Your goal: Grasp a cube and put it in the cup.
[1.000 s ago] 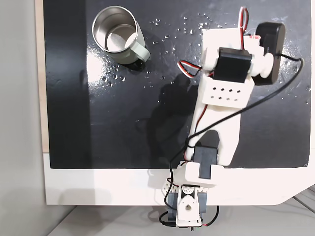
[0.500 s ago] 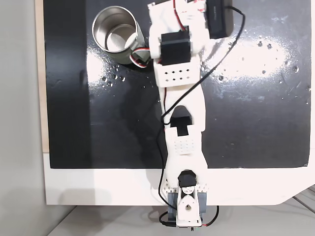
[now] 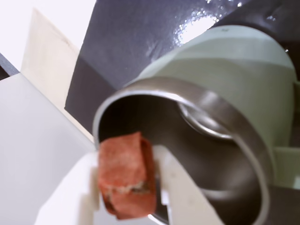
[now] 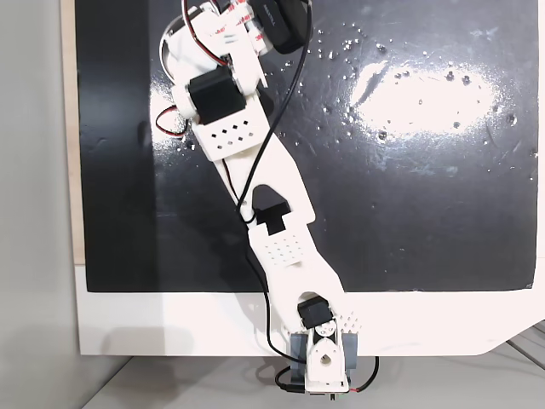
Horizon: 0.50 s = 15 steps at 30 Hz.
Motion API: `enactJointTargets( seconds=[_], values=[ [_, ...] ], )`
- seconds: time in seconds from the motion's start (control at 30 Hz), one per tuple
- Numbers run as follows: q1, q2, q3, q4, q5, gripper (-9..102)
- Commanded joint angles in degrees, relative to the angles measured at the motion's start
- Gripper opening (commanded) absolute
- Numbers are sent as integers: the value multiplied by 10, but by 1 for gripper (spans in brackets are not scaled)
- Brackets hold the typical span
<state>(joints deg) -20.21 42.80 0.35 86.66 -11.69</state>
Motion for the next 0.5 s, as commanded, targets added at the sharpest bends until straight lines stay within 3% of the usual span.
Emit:
enactJointTargets(
  seconds=[0.0, 0.17, 0.47],
  values=[
    [-8, 8, -32, -9, -4, 1],
    [-12, 8, -33, -7, -6, 4],
    [-47, 7, -38, 36, -40, 24]
  ],
)
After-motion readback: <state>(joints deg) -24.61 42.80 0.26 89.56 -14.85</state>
